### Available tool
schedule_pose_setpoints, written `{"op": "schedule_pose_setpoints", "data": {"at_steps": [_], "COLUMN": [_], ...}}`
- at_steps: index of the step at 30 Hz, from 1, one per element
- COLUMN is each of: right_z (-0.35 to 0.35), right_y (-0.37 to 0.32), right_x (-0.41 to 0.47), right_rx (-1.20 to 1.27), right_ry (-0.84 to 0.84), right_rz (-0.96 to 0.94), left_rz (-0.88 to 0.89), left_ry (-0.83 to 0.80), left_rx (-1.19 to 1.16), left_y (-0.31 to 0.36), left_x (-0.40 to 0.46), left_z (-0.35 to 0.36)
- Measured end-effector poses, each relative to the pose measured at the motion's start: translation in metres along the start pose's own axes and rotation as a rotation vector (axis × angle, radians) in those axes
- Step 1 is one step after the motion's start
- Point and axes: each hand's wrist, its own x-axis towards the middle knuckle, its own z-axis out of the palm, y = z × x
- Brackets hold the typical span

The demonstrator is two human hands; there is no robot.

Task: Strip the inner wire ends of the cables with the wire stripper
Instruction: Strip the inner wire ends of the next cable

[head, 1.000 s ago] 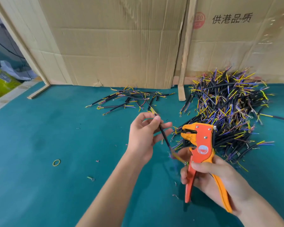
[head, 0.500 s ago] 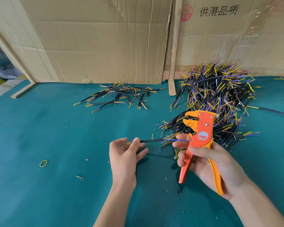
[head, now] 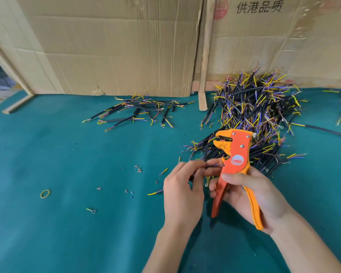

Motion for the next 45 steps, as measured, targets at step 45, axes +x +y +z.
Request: {"op": "schedule_pose_setpoints", "data": {"at_steps": [45], "right_z": [0.010], "right_y": [0.012], "right_x": [-0.004], "right_rx": [-0.133], "right_ry": [-0.107], "right_rz": [0.172], "left_rz": [-0.043], "left_ry": [0.301], "left_rx": [0.082], "left_y": [-0.017], "left_x": [0.012], "left_z": [0.002]}}
